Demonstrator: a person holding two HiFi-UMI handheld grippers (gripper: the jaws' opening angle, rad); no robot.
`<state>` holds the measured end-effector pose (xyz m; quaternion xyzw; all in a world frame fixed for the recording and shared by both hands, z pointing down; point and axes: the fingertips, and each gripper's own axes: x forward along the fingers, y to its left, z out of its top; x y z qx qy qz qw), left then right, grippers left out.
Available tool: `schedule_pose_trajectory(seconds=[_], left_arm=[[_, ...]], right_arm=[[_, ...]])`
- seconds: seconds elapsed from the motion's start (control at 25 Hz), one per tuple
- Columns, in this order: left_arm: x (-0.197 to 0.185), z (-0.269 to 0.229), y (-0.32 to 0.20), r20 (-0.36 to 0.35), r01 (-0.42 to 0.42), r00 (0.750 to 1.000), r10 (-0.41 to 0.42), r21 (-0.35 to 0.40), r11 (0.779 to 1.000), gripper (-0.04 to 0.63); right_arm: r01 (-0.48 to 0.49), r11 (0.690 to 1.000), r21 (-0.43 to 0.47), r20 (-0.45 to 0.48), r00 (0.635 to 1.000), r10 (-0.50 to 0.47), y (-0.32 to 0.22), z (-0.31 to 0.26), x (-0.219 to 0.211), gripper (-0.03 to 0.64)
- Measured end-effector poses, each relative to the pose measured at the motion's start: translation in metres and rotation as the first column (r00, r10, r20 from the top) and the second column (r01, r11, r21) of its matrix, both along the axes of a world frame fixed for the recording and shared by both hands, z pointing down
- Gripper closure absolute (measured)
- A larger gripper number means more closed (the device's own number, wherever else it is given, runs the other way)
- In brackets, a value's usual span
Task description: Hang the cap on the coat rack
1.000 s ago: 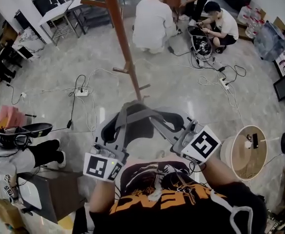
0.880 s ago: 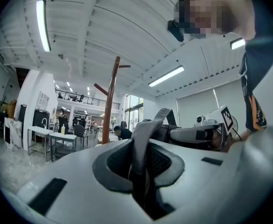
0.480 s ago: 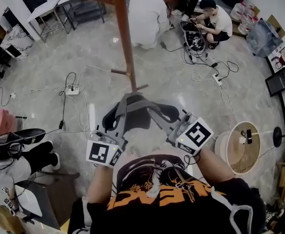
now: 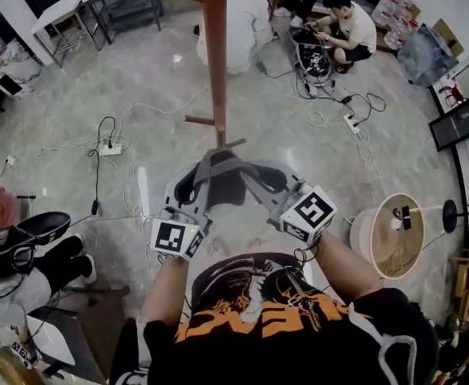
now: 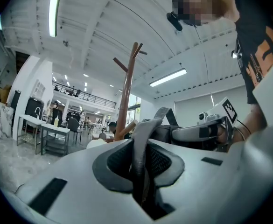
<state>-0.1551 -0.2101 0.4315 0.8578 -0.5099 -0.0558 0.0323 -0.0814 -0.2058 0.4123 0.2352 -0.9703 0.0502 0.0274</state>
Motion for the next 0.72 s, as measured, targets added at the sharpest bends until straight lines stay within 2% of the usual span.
schedule_pose_trajectory(seconds=[0.2, 0.44, 0.72], left_arm=[[-0.003, 0.019, -0.02, 0.02, -0.018, 1.0, 0.018, -0.015, 1.0, 0.528], [-0.01, 0.02, -0.046, 0.001, -0.025, 1.0, 0.025, -0.009, 1.0, 0.528], [-0.01, 0.018, -0.072, -0.042, -0.025, 0.999, 0.023, -0.059, 0.998, 0.528]], right_arm=[[-0.047, 0.998, -0.046, 0.004, 0.999, 0.047, -0.022, 0.02, -0.002, 0.565], [-0.084, 0.995, -0.048, -0.004, 0.996, 0.084, -0.047, 0.021, -0.008, 0.563], [-0.106, 0.99, -0.093, -0.007, 0.994, 0.106, -0.069, 0.018, -0.011, 0.563]])
